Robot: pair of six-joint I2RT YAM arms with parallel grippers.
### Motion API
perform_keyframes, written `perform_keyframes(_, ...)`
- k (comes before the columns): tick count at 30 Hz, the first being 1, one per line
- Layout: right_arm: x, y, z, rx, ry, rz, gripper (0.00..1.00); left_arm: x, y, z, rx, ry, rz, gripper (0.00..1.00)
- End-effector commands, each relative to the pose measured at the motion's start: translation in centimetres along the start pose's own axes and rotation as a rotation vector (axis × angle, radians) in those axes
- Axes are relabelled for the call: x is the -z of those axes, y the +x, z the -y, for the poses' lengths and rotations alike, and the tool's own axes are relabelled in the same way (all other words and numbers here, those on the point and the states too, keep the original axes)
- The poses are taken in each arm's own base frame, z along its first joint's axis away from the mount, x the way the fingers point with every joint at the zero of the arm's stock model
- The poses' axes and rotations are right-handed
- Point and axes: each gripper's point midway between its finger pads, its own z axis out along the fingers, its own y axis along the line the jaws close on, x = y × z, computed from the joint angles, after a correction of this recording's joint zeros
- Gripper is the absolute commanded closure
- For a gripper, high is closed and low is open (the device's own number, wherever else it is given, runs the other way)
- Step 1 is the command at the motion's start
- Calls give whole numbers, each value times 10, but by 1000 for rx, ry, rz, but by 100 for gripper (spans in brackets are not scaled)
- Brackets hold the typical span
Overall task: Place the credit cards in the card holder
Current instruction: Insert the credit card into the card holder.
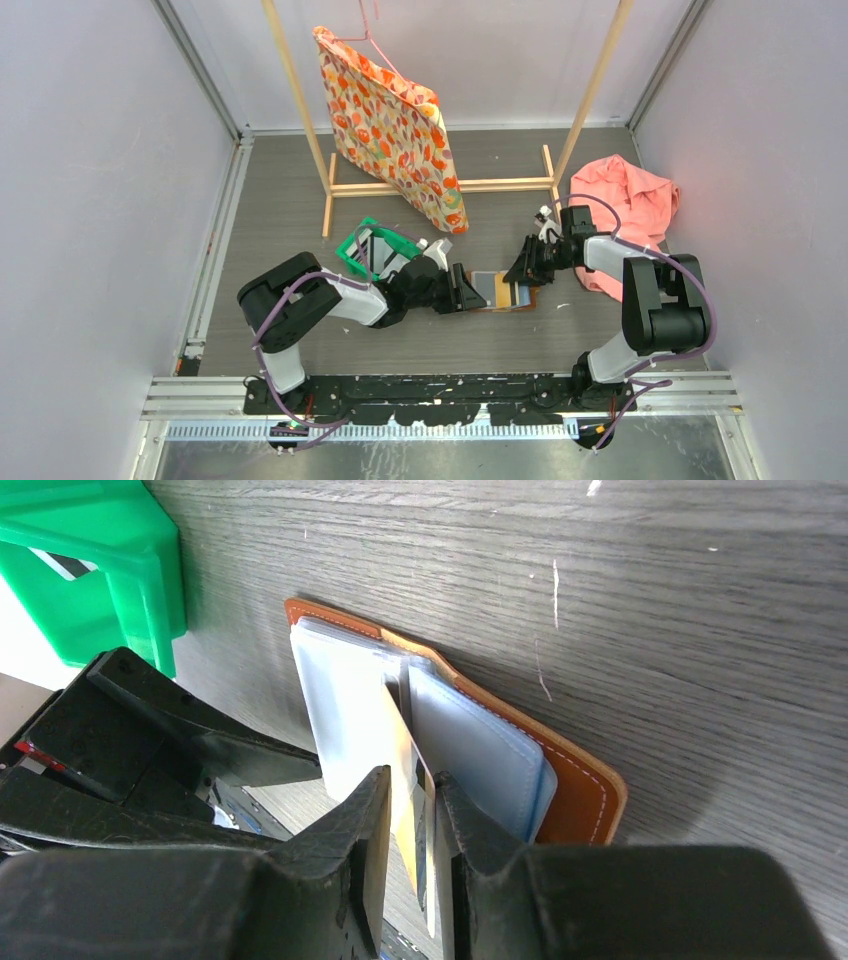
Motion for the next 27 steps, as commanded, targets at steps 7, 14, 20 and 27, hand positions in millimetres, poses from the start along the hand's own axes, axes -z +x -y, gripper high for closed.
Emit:
perform_keyframes(7, 14, -17, -11, 73, 14, 56, 73, 5, -10, 14, -7, 36, 23, 49)
perform_keyframes(14, 11, -16, -5, 54, 32, 34, 76, 6, -10, 12, -7, 32, 23, 49)
perform_keyframes(20, 12, -15, -3, 55, 48, 30, 78, 7, -12, 12, -8, 31, 26, 49)
perform_keyframes(27, 13, -13, -1, 63, 63, 18, 78, 7, -12, 12, -9, 31, 25, 49)
